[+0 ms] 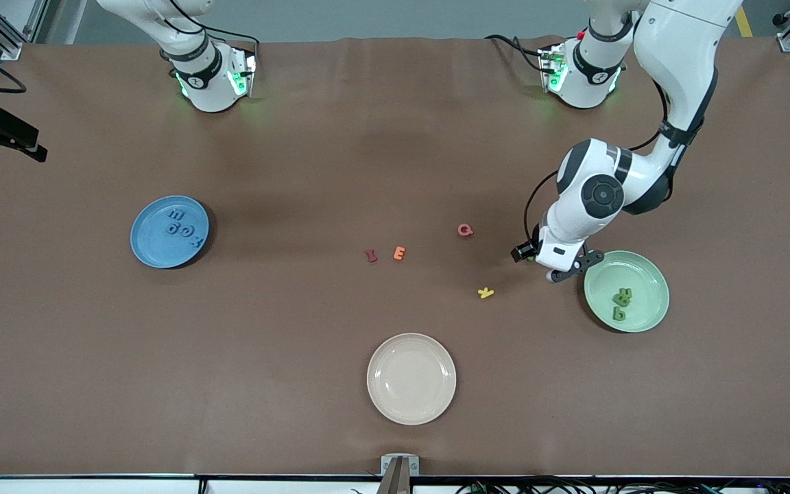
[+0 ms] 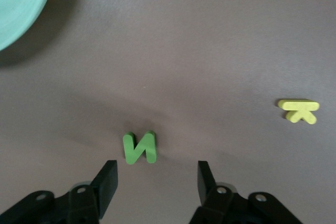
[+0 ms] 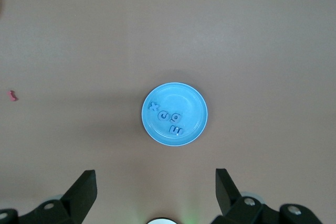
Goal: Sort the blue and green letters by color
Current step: 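Lower the left gripper and close it on the green N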
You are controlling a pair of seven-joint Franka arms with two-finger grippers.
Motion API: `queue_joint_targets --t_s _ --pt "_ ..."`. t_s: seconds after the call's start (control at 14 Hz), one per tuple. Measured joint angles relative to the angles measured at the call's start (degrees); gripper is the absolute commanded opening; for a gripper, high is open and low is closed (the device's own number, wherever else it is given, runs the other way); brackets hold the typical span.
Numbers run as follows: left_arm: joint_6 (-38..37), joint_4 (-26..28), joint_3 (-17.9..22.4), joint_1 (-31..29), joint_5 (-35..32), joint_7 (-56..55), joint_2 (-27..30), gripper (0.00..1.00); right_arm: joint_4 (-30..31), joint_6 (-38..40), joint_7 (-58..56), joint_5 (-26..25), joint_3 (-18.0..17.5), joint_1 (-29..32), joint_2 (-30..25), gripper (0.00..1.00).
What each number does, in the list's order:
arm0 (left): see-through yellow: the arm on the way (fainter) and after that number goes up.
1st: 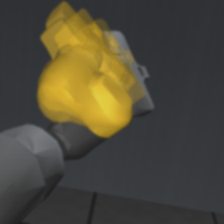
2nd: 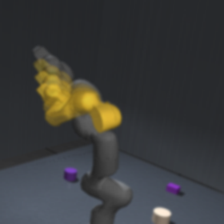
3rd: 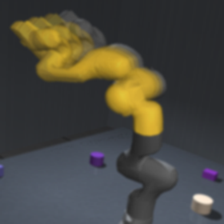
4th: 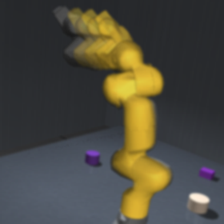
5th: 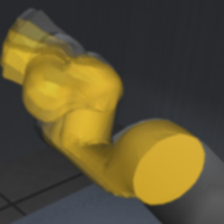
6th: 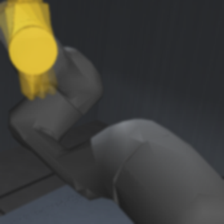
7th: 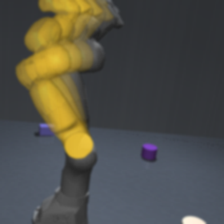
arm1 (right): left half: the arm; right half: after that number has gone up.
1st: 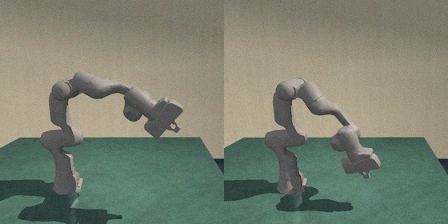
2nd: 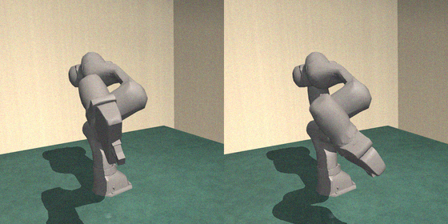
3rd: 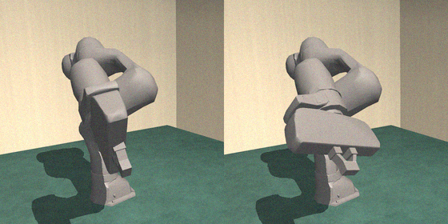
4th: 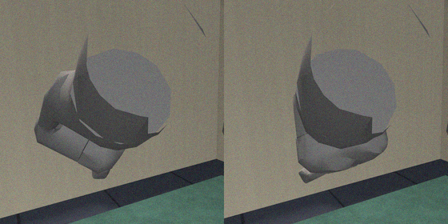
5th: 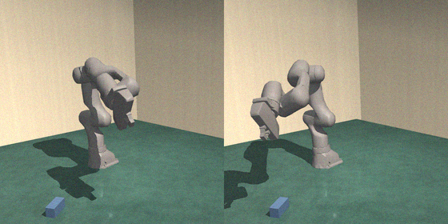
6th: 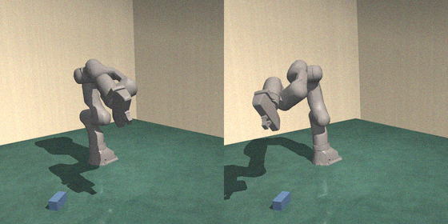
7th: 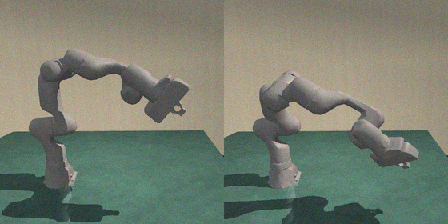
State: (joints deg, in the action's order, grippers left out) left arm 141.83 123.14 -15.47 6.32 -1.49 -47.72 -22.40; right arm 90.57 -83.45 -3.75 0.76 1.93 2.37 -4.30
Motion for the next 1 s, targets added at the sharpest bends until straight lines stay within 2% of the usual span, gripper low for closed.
queue_joint_targets --t_s 0.29,0.64,1.0 --pt "0.4 0.7 0.2 -0.6 0.0 -0.7 -1.2 0.69 0.0 0.0 0.0 0.0 0.0 0.0 0.0 1.0" --pt "2.0 0.8 0.3 -0.8 0.0 -0.7 -3.4 0.62 0.0 0.0 0.0 0.0 0.0 0.0 0.0 1.0" --pt "2.9 0.8 0.6 -1.0 0.0 -0.7 -4.5 0.45 0.0 0.0 0.0 0.0 0.0 0.0 0.0 1.0"
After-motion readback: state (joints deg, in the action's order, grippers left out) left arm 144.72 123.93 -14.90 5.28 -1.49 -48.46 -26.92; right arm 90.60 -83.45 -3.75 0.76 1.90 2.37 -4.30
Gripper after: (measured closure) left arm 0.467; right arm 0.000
